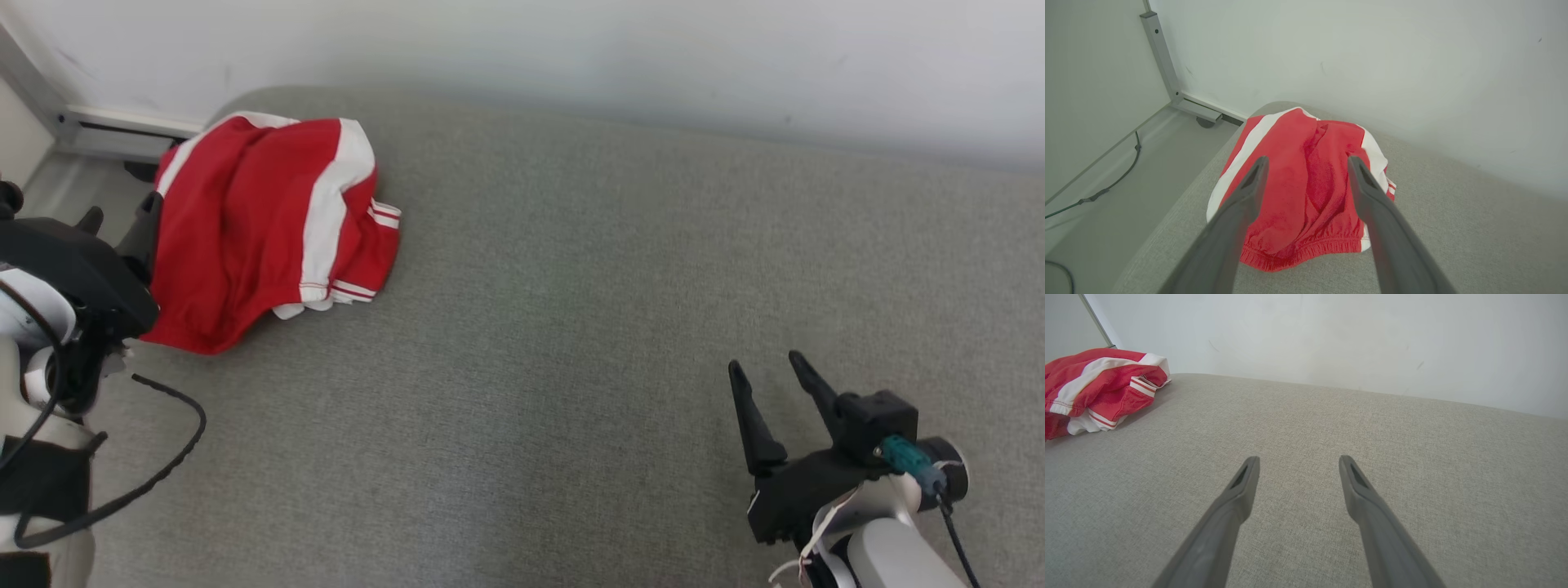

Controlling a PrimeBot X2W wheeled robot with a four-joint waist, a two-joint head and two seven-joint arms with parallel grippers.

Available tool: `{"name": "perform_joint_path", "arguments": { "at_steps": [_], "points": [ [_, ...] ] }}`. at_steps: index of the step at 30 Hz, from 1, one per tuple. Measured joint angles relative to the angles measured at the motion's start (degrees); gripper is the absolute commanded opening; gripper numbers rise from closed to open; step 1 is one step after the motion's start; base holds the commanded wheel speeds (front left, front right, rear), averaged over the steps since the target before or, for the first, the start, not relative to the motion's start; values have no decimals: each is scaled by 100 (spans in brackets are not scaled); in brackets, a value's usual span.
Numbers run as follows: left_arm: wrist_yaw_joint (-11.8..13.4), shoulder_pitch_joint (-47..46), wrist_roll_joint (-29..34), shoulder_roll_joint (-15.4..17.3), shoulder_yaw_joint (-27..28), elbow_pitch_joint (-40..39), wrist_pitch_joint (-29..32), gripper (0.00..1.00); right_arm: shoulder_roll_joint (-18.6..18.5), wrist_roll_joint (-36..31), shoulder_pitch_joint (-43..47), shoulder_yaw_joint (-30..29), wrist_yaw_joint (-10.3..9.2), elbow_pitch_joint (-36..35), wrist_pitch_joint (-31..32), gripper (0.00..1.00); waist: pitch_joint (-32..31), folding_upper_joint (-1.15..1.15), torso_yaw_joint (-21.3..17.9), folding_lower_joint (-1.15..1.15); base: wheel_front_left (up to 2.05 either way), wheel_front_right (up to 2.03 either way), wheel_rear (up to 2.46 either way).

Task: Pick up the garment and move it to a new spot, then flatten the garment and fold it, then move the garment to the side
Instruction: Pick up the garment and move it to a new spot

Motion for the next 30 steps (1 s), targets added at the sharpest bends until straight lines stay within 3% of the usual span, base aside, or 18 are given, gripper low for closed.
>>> {"name": "perform_joint_path", "arguments": {
  "at_steps": [13, 22, 23, 24, 30],
  "points": [
    [-7, -841, -188, 22, -242, 1269, 603, 100, -330, -69, -185, -194, -2, -337, 145, 100, 687, 0, -280, 0, 0, 0, 0],
    [-8, -955, -126, 33, -632, 1856, 758, 100, -336, -75, -301, -141, -18, -464, 245, 100, 891, 0, -364, -1, 0, 0, 0],
    [-8, -955, -148, 30, -627, 1903, 757, 42, -336, -76, -315, -143, -18, -492, 245, 100, 905, -1, -372, -1, 0, 0, 0],
    [-8, -955, -147, 25, -637, 1944, 750, 0, -337, -76, -316, -143, -18, -495, 248, 100, 920, 0, -382, -1, 0, 0, 0],
    [-8, -1076, -246, -4, -835, 2112, 645, 0, -392, -76, -310, -205, -24, -543, 294, 100, 1021, 0, -412, -1, 0, 0, 0]
  ]
}}
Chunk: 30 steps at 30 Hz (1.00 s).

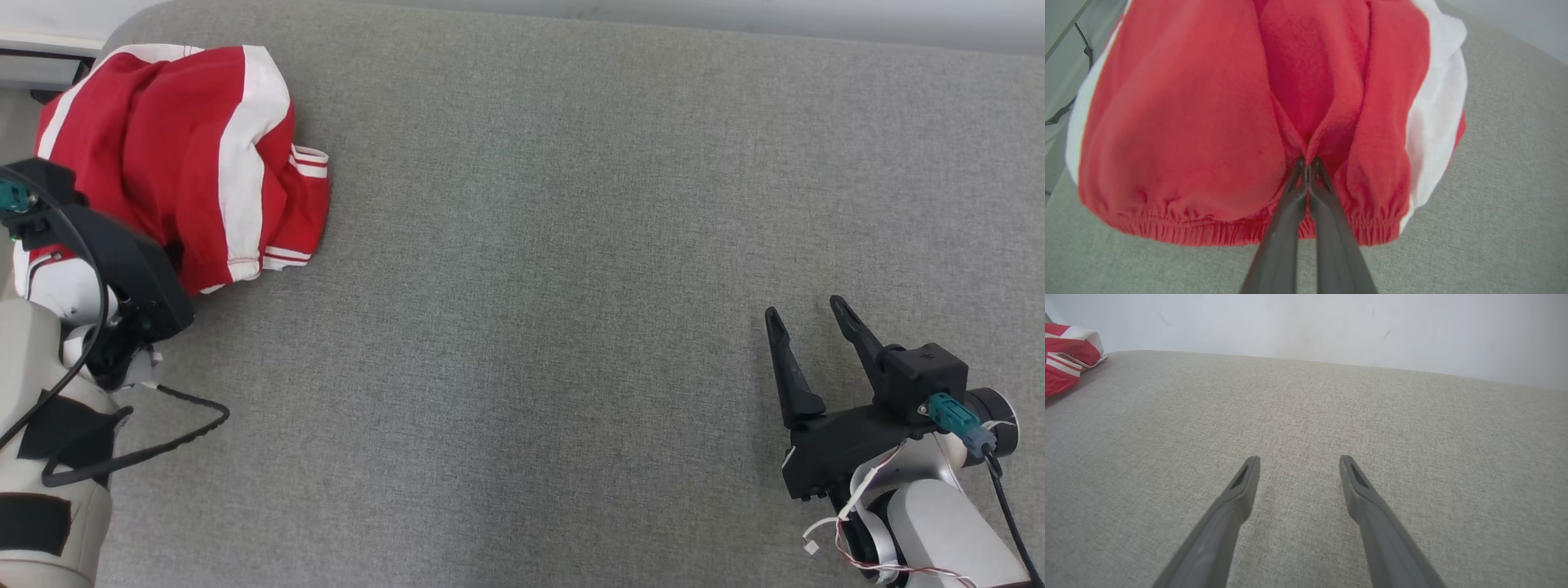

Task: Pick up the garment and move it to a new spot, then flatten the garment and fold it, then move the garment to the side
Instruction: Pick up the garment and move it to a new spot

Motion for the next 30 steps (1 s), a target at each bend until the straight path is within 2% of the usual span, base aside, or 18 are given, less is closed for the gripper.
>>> {"name": "perform_joint_path", "arguments": {
  "at_steps": [10, 15, 23, 30],
  "points": [
    [0, -417, -113, 108, -428, 7, -367, 0, 31, 2, -4, -15, -1, 76, -1, 100, -123, -1, 39, -1, 0, 0, 0],
    [0, -639, -154, 163, -746, -192, -611, 0, 203, 13, -12, 40, -1, 248, -32, 100, -286, -1, 30, -1, 0, 0, 0],
    [0, -683, -448, -111, -1339, -744, -957, 0, 385, 147, -3, 42, -1, 487, -156, 100, -620, -1, -102, -1, 0, 0, 0],
    [0, -559, -929, -205, -1879, -1437, -1105, 0, 476, 267, 25, 32, 1, 683, -263, 100, -874, -1, -353, -1, 0, 0, 0]
  ]
}}
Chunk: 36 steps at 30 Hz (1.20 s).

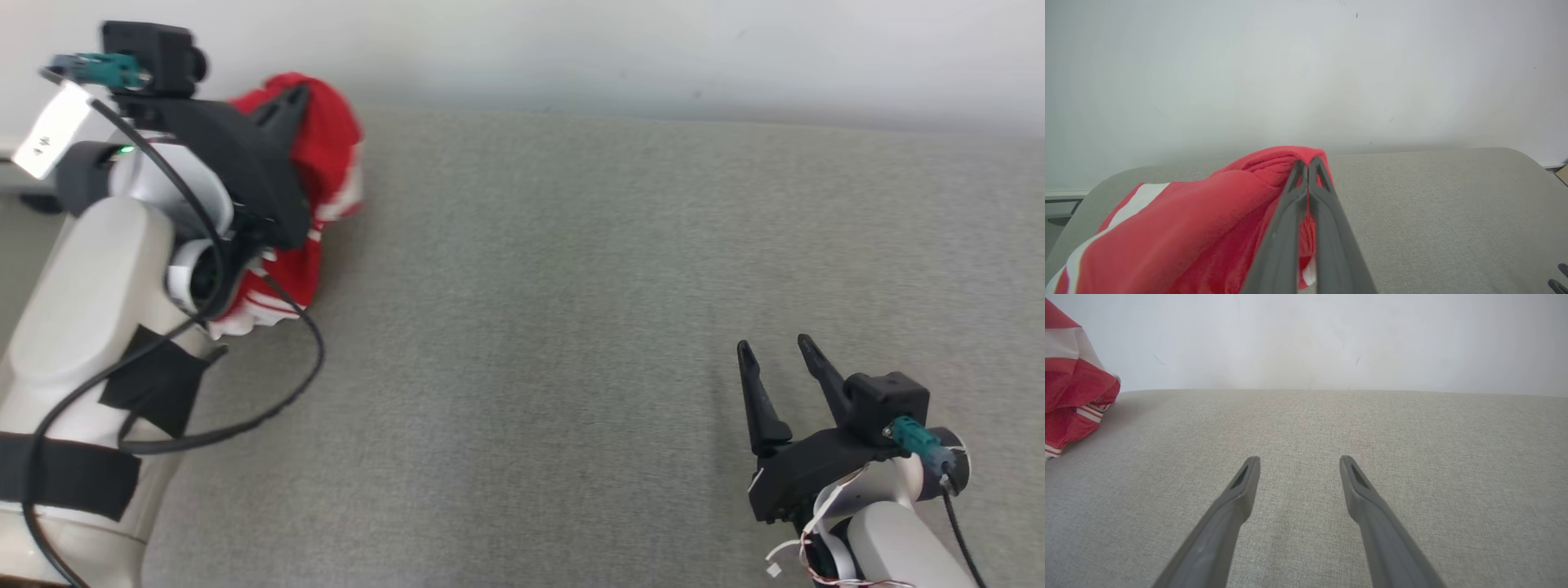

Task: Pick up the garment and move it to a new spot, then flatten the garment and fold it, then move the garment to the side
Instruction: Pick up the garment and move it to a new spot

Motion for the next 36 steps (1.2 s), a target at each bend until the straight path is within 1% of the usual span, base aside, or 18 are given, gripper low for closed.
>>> {"name": "perform_joint_path", "arguments": {
  "at_steps": [4, 9, 15, 16, 17, 18, 22, 26, 30, 33, 34, 36],
  "points": [
    [0, 65, -282, -25, -296, -453, -9, 0, 92, 41, 18, 13, 5, 108, -52, 100, -122, 0, -173, 0, 0, 0, 0],
    [0, 192, -590, -81, -632, -1023, -8, 0, 105, 59, 57, 1, 7, 152, -144, 100, -244, 0, -413, 0, 0, 0, 0],
    [0, 449, -939, -324, -970, -1697, -9, 0, 104, 118, 153, -58, 8, 218, -203, 100, -332, 0, -696, 0, 0, 0, 0],
    [0, 449, -939, -324, -970, -1697, -9, 0, 104, 118, 153, -58, 8, 218, -203, 100, -332, 0, -696, 0, 0, 0, 0],
    [0, 560, -1090, -419, -1082, -1901, -9, 0, 101, 142, 157, -77, 9, 230, -245, 100, -352, 0, -778, 0, 0, 0, 0],
    [0, 560, -1090, -419, -1082, -1901, -9, 0, 101, 142, 157, -77, 9, 230, -245, 100, -352, 0, -778, 0, 0, 0, 0],
    [0, 831, -1111, -630, -1377, -2189, -10, 0, 69, 151, 243, -138, 8, 225, -296, 100, -368, 0, -907, 0, 0, 0, 0],
    [0, 1348, -1134, -761, -1582, -2170, -69, 0, 56, 178, 261, -205, 8, 229, -346, 100, -346, 0, -957, 0, 0, 0, 0],
    [7, 1884, -1024, -669, -1772, -1925, -120, 0, 58, 188, 270, -210, 8, 222, -364, 100, -315, 0, -959, 1, 0, 0, 0],
    [30, 2243, -1007, -688, -1901, -1745, -200, 0, 60, 194, 271, -211, 8, 212, -396, 100, -293, 0, -949, 1, 0, 0, 0],
    [91, 2352, -1003, -711, -1923, -1652, -254, 0, 59, 194, 269, -208, 8, 210, -396, 100, -287, 0, -945, 0, 0, 0, 0],
    [115, 2483, -944, -721, -2068, -1390, -296, 0, 54, 194, 266, -210, 8, 211, -397, 100, -283, 0, -928, 1, 0, 0, 0]
  ]
}}
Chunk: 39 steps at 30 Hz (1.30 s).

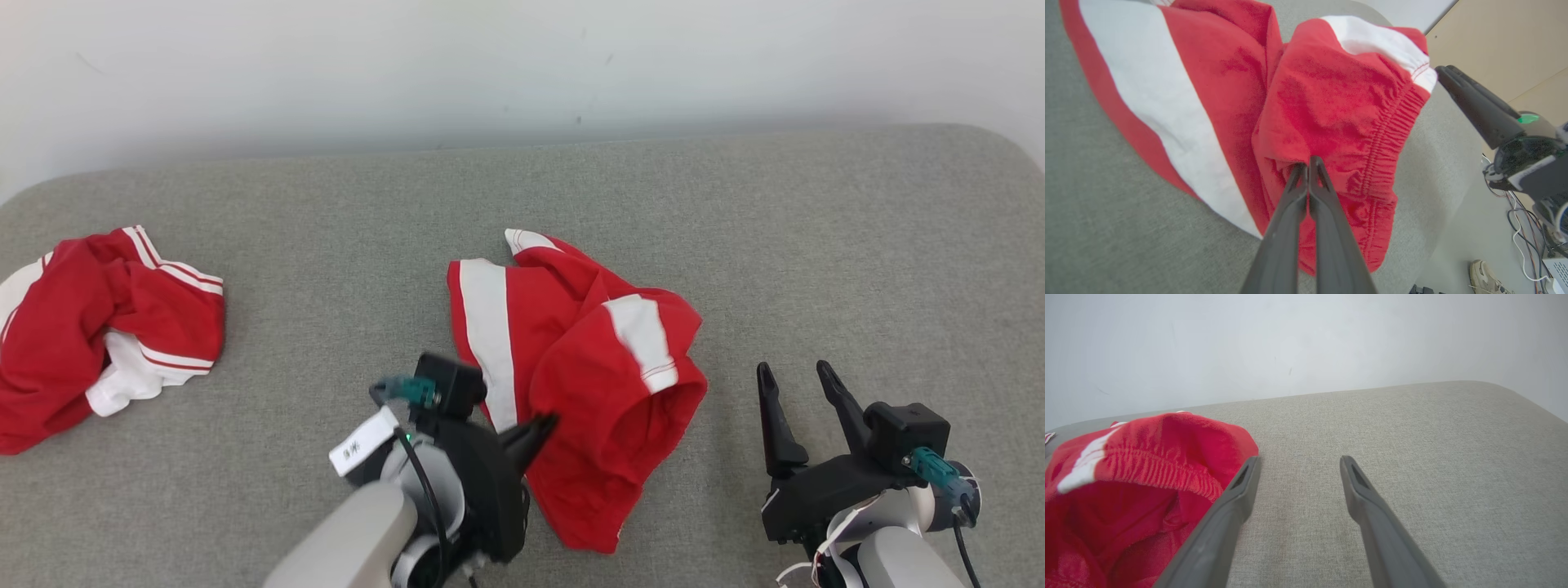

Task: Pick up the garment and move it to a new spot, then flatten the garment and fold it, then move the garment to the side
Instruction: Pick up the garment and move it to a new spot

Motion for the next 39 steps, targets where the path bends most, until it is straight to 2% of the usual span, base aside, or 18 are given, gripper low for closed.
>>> {"name": "perform_joint_path", "arguments": {
  "at_steps": [6, 12, 13, 14, 15, 24, 29, 34, 39],
  "points": [
    [43, 510, 0, -111, -179, 635, -115, 0, 0, 0, -37, 31, 24, 37, -3, 100, -49, 0, 28, 0, 0, 0, 0],
    [43, 615, -52, -196, -252, 857, -320, 0, -21, -1, -31, 44, 40, 59, -7, 100, -112, 0, 44, 0, 0, 0, 0],
    [44, 605, -52, -200, -244, 879, -365, 22, -21, -1, -31, 43, 40, 66, -7, 100, -122, 0, 49, 0, 0, 0, 0],
    [48, 585, -52, -201, -226, 892, -417, 48, -22, -1, -30, 47, 40, 76, -7, 100, -135, 1, 56, 0, 0, 0, 0],
    [94, 559, -52, -201, -187, 891, -487, 100, -19, -1, -30, 60, 42, 75, -7, 100, -148, 0, 62, 0, 0, 0, 0],
    [331, 417, 8, -202, 198, 714, -1214, 100, 15, 13, 44, 78, 90, 131, -51, 100, -297, 0, 122, 0, 0, 0, 0],
    [650, 597, -42, -90, 667, 258, -1995, 100, 42, 76, 204, 96, 93, 181, -62, 100, -432, 0, 183, -1, 0, 0, 0],
    [1040, 979, 345, 192, 705, 57, -2577, 100, 67, 110, 236, 110, 98, 129, -99, 100, -481, 1, 235, -1, 0, 0, 0],
    [1163, 1262, 602, 330, 766, -147, -2614, 100, 67, 143, 366, 104, 99, 82, -105, 100, -492, 1, 309, 0, 0, 0, 0]
  ]
}}
